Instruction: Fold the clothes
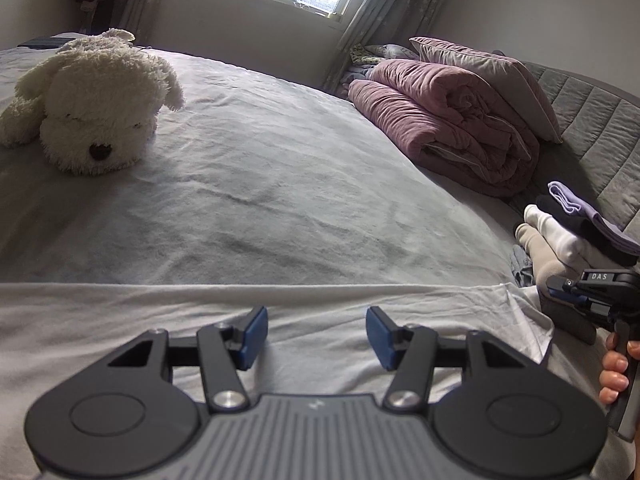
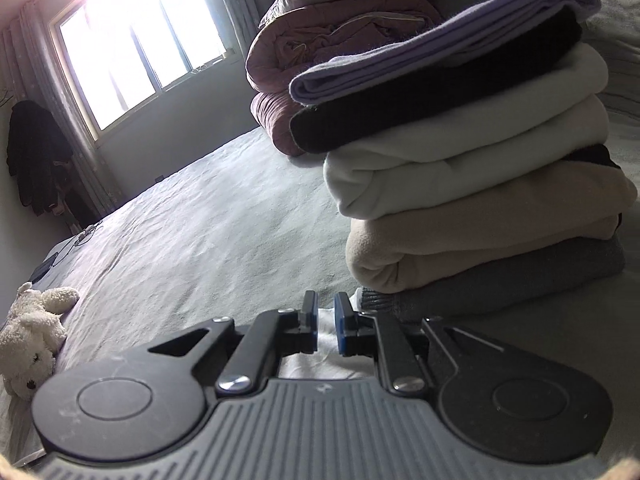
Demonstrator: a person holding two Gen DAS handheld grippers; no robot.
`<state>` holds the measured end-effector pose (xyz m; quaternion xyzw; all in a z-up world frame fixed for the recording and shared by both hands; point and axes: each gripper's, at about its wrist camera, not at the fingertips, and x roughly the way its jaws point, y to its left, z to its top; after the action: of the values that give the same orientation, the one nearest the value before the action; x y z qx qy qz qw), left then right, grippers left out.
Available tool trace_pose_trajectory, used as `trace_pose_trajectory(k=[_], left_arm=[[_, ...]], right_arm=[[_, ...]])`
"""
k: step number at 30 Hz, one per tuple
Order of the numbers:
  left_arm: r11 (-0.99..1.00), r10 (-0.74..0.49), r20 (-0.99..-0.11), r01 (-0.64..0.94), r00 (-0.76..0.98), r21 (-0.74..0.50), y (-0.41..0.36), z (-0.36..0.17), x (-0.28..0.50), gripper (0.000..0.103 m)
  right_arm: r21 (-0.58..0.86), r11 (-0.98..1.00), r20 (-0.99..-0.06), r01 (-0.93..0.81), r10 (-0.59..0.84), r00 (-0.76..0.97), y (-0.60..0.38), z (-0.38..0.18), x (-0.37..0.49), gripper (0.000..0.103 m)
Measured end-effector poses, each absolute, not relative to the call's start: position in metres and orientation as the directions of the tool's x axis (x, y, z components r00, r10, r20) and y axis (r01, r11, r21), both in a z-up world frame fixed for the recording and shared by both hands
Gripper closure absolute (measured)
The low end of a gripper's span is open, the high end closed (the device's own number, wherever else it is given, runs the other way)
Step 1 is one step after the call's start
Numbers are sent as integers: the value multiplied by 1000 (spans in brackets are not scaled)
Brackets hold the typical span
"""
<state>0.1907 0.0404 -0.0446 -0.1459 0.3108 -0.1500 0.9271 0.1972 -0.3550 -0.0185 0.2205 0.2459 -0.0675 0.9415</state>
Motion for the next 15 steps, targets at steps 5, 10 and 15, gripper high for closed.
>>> trace_pose_trajectory(k=[5, 10, 15], left_arm=[[925, -349, -555, 184, 755, -332, 36, -51, 193, 46], [919, -361, -550, 185, 753, -350, 37, -48, 193, 46], [921, -353, -556, 174, 753, -349, 36, -51, 194, 46]], right_arm=[[400, 877, -546, 267, -6, 838, -358, -43, 206, 88], [398, 881, -541, 255, 0, 841, -352, -37, 200, 86], [374, 906, -522, 198, 29, 853, -334, -32, 196, 59]])
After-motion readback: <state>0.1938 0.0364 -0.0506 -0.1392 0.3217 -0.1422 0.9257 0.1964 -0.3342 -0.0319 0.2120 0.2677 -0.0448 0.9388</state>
